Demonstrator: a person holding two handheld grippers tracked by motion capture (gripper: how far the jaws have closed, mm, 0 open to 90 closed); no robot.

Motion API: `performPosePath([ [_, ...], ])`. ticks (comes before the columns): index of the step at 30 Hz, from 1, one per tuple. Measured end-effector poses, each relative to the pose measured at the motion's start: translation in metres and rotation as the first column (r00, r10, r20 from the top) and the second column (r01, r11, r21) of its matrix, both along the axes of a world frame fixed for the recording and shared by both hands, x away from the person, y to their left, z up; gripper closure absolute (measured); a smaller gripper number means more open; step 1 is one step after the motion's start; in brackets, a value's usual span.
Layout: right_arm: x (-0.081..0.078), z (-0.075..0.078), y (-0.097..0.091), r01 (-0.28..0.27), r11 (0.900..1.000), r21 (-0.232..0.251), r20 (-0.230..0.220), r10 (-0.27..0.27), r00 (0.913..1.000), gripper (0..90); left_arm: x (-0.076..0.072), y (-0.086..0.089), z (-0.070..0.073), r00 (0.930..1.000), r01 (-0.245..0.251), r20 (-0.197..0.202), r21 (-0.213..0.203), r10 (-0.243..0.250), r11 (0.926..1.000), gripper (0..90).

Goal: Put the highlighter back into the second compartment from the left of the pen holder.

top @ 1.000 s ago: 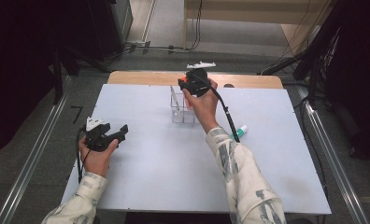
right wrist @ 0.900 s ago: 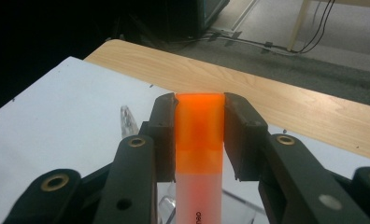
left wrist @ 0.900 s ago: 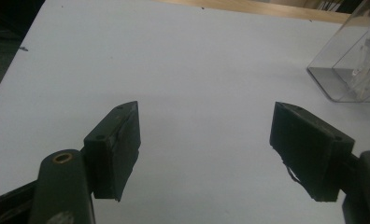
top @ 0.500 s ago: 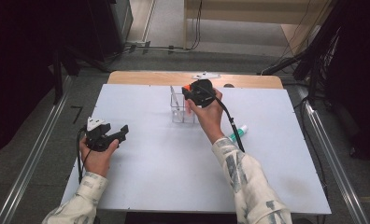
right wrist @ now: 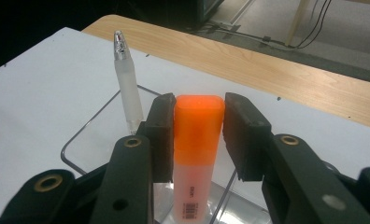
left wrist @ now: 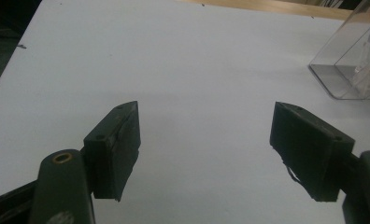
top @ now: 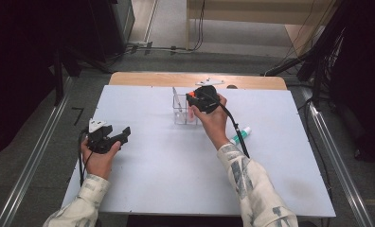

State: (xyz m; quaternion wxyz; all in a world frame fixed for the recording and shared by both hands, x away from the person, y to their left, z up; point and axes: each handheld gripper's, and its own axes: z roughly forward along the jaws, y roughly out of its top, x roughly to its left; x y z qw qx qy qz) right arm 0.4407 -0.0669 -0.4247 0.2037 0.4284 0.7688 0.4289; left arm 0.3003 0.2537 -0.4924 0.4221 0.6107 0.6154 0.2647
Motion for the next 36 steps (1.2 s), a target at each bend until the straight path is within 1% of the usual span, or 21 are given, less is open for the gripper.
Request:
performPosePath([
  [10,-0.001,0.0,-0.005,-0.001,0.9999,0.013,-0.003,0.001,1.0,57.0,0.0,-0.001,0.0,1.0,-0.001,-0.001,0.0,0.001,1.0,25.1],
  [15,-0.004,0.001,-0.007,0.003,0.9999,0.013,0.008,-0.003,1.0,52.2,0.0,-0.001,0.0,1.0,0.0,-0.002,0.002,0.0,1.0,25.1],
  [20,-0.006,0.004,-0.013,0.014,0.9997,0.022,0.014,-0.015,0.9998,48.0,0.0,-0.001,0.0,1.0,0.0,0.001,0.001,0.0,1.0,25.1],
  [27,-0.011,0.009,-0.024,0.02,0.9992,0.036,0.021,-0.02,0.9996,44.5,0.0,-0.001,0.0,1.0,0.001,0.001,0.001,-0.001,1.0,25.1],
  [36,-0.017,0.009,-0.038,0.034,0.9985,0.042,0.015,-0.035,0.9993,42.4,0.001,-0.001,-0.001,1.0,-0.001,-0.003,0.0,0.001,1.0,25.1],
])
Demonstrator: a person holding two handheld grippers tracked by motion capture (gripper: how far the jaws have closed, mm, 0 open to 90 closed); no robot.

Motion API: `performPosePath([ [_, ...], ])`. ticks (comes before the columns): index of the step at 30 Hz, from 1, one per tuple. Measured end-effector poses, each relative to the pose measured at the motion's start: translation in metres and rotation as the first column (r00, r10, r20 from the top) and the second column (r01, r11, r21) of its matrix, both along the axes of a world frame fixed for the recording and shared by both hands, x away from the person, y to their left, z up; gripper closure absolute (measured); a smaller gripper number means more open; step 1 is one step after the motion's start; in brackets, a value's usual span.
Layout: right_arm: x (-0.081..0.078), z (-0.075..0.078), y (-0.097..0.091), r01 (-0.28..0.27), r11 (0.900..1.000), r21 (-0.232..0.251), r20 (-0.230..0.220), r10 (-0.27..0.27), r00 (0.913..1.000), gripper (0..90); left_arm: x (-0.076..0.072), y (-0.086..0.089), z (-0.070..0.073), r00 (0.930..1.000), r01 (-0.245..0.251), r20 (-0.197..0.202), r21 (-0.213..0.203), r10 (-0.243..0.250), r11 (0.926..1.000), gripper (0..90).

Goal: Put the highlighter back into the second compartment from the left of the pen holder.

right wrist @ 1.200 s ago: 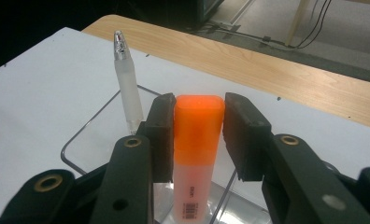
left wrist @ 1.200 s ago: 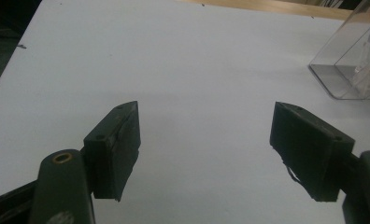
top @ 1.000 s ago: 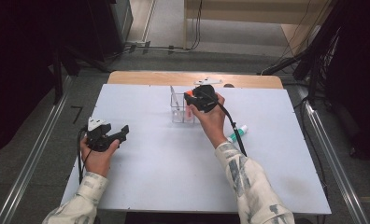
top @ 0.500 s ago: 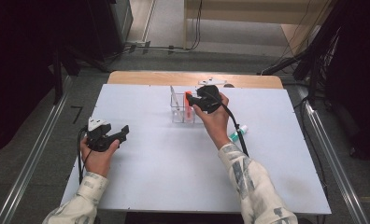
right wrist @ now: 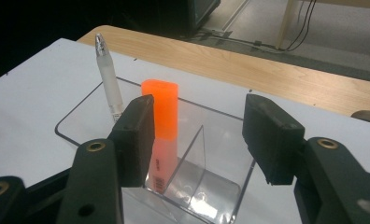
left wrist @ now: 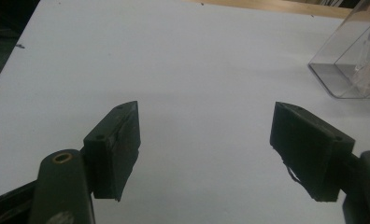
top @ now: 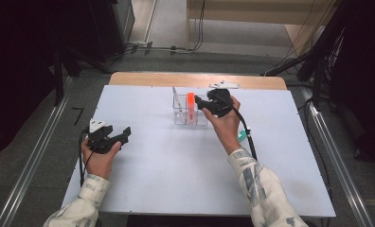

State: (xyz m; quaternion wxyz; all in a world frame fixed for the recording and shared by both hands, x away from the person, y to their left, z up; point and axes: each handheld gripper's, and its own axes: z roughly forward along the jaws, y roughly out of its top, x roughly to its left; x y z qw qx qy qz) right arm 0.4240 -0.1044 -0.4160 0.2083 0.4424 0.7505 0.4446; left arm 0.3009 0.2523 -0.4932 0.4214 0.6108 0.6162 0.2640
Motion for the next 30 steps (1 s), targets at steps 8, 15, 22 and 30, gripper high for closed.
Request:
performPosePath([
  [8,-0.007,0.003,-0.015,0.012,0.9999,0.011,0.012,-0.012,0.9998,41.2,0.0,-0.001,0.001,1.0,0.0,0.001,0.004,0.0,1.0,25.1],
  [15,-0.013,0.001,-0.029,0.03,0.9994,0.019,0.01,-0.03,0.9995,40.8,0.0,-0.001,0.0,1.0,-0.001,-0.001,0.005,0.001,1.0,25.1],
  [22,-0.02,-0.006,-0.042,0.041,0.999,0.016,0.007,-0.041,0.9991,40.3,-0.001,0.0,0.001,1.0,-0.003,0.002,0.003,0.003,1.0,25.0],
  [30,-0.032,-0.014,-0.059,0.069,0.9974,0.019,0.0,-0.069,0.9976,38.3,-0.002,-0.001,0.001,1.0,-0.001,0.004,0.005,0.001,1.0,24.8],
])
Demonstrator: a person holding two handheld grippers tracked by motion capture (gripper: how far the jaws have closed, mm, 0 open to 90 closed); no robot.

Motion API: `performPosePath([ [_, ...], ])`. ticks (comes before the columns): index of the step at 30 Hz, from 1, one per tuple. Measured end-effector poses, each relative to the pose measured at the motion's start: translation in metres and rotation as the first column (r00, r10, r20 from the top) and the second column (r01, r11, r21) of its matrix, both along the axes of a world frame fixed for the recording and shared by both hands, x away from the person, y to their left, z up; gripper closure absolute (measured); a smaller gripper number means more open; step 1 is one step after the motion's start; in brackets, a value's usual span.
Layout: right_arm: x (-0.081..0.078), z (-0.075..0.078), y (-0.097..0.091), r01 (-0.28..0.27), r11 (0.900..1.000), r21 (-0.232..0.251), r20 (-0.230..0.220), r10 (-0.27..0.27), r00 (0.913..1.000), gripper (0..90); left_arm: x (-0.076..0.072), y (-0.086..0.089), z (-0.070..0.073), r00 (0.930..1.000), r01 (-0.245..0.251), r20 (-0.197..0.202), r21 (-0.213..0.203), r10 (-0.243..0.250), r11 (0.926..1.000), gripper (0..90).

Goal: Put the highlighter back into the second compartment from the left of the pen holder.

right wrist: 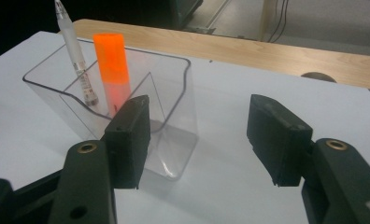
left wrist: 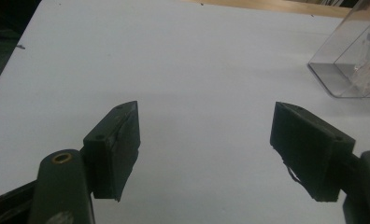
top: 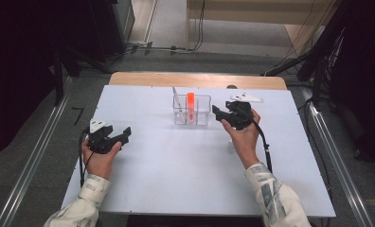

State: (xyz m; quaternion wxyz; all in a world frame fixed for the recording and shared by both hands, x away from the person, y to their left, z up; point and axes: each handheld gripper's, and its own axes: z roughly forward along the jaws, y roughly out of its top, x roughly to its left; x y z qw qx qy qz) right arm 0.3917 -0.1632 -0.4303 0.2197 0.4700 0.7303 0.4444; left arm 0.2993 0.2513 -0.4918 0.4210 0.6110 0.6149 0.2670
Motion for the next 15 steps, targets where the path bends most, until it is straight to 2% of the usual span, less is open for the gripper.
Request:
performPosePath([
  [12,-0.024,-0.017,-0.027,0.046,0.9982,-0.039,-0.007,-0.046,0.9989,33.2,0.0,-0.001,0.0,1.0,-0.003,-0.001,0.001,0.003,1.0,24.8],
  [15,-0.029,-0.023,-0.032,0.059,0.9961,-0.066,-0.012,-0.06,0.9982,32.3,-0.001,0.0,0.0,1.0,-0.005,0.002,0.0,0.005,1.0,24.8],
])
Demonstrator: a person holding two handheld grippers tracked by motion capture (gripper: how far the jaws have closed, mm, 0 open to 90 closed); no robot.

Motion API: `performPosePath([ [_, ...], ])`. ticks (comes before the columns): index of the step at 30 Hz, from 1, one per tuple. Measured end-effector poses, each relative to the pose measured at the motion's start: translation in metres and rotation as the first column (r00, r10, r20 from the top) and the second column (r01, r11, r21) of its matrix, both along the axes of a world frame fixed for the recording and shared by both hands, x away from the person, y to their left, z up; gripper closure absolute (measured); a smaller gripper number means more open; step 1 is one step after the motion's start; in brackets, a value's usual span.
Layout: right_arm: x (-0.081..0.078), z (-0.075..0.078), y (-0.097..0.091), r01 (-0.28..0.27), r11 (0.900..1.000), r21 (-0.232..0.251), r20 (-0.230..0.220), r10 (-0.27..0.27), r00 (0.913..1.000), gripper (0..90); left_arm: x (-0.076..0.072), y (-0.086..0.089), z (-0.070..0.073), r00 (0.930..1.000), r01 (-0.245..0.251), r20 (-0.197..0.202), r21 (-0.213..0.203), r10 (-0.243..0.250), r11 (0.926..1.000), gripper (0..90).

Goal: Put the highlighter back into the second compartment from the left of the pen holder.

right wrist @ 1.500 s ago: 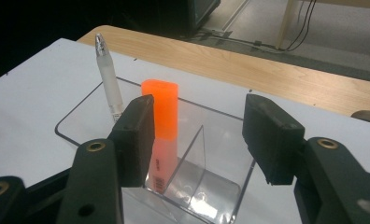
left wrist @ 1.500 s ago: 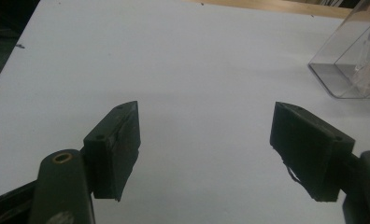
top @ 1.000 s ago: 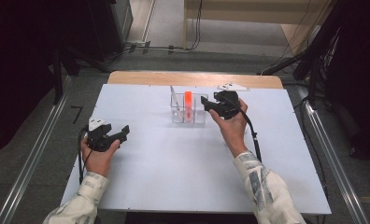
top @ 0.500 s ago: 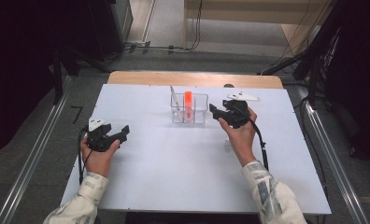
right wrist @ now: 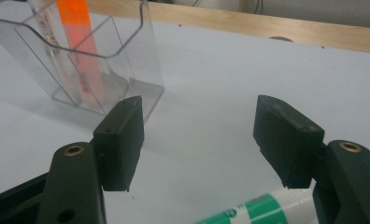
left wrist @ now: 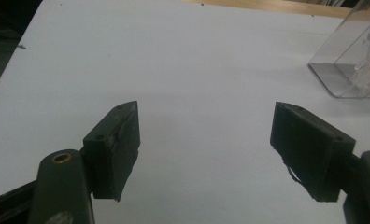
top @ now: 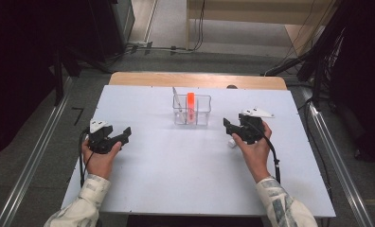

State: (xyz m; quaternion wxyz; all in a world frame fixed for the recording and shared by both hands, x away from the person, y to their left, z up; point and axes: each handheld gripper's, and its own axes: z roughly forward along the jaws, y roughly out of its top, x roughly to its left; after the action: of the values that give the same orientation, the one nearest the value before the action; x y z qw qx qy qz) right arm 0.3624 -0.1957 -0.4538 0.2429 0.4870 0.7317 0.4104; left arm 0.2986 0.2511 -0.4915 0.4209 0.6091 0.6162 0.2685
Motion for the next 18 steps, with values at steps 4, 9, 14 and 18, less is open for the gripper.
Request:
performPosePath([
  [4,-0.004,-0.003,-0.008,0.032,0.9994,-0.011,0.002,-0.032,0.9995,31.0,0.0,0.002,0.0,1.0,-0.002,-0.006,0.0,0.002,1.0,24.8],
  [9,-0.009,-0.01,-0.018,0.081,0.9963,-0.031,0.003,-0.081,0.9967,28.5,0.0,0.002,0.0,1.0,-0.003,-0.005,-0.001,0.003,1.0,24.8],
  [14,-0.015,-0.017,-0.023,0.119,0.9928,-0.017,-0.003,-0.119,0.9929,27.2,-0.001,0.0,0.0,1.0,0.001,-0.005,0.003,-0.001,1.0,24.8],
  [18,-0.016,-0.019,-0.026,0.127,0.9916,-0.026,-0.014,-0.127,0.9918,26.9,-0.002,0.001,0.001,1.0,0.001,-0.007,0.002,-0.001,1.0,24.8],
])
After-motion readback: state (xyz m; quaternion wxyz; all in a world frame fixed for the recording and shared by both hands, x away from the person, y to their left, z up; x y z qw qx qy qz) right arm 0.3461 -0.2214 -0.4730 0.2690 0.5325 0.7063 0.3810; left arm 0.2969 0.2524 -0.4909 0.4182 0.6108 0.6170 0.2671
